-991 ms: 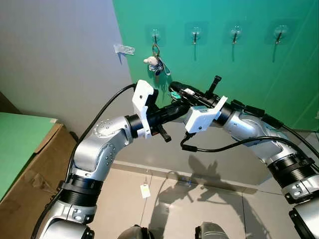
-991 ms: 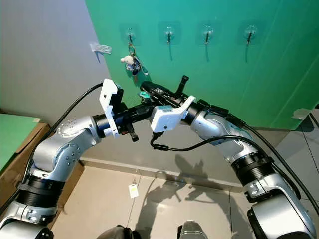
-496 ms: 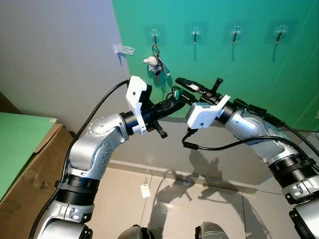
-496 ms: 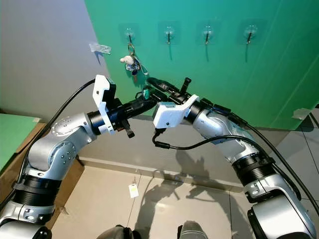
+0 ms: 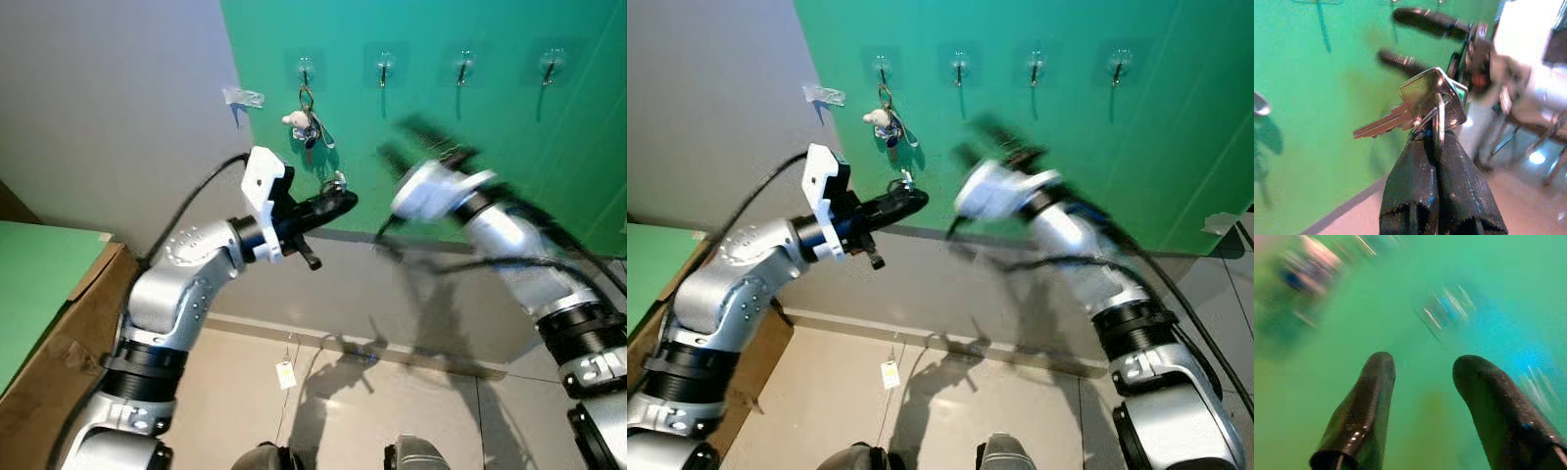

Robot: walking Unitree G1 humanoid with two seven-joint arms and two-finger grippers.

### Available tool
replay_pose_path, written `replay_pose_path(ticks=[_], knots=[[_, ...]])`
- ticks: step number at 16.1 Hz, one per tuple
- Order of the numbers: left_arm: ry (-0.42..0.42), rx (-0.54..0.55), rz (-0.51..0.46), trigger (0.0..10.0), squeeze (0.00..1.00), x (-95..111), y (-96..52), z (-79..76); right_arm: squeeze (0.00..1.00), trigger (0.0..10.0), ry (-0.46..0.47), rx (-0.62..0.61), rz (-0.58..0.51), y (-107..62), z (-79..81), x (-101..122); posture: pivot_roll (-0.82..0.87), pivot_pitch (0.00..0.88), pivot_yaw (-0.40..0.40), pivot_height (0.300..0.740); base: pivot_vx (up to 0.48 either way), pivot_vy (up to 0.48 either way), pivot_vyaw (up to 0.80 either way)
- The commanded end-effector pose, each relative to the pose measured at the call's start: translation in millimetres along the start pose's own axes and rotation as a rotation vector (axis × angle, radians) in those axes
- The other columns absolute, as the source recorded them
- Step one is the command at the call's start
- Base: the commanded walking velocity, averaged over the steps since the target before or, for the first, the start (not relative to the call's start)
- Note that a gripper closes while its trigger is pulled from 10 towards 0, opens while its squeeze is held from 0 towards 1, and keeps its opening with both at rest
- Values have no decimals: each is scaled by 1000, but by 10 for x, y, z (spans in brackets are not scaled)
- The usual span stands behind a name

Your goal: Hang keys on a hook

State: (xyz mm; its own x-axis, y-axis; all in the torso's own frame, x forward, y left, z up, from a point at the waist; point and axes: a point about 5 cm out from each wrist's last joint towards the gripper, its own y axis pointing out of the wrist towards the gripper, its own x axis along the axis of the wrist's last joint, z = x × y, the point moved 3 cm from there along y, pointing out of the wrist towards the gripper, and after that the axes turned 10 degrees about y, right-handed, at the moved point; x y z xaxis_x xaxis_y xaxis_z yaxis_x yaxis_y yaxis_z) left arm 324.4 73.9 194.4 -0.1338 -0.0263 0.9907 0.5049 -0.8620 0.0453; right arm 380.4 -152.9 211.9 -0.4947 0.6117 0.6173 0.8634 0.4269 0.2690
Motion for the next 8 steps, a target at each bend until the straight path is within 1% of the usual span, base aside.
replay_pose_path(ticks=[1,2,3,4,5,6,7,8], knots=[[64,16,59,0,0,-34,-8,63,1000,10000,75,-62,69,22,-93,-92,-254,54,141,717,0,0,0],[102,24,133,0,0,-137,-25,92,0,10000,107,-64,100,4,-79,-148,-254,54,141,717,0,0,0],[161,25,285,0,0,-363,-84,127,0,10000,161,-50,127,-25,-10,-193,-254,58,142,717,0,0,0],[176,8,385,0,0,-527,-143,116,0,10000,185,-37,137,-43,54,-201,-254,61,144,717,0,0,0],[192,-57,514,0,0,-745,-235,32,0,10000,212,-20,154,-65,144,-215,-255,64,147,717,0,0,0],[231,-141,631,0,0,-939,-349,-67,0,10000,238,-5,170,-90,225,-235,-254,65,146,717,0,0,0],[244,-168,656,0,0,-983,-380,-96,0,10000,246,-2,177,-96,243,-241,-254,65,146,717,0,0,0],[288,-221,702,0,0,-1053,-437,-136,0,10000,264,3,188,-106,271,-252,-253,68,147,717,0,0,0]])
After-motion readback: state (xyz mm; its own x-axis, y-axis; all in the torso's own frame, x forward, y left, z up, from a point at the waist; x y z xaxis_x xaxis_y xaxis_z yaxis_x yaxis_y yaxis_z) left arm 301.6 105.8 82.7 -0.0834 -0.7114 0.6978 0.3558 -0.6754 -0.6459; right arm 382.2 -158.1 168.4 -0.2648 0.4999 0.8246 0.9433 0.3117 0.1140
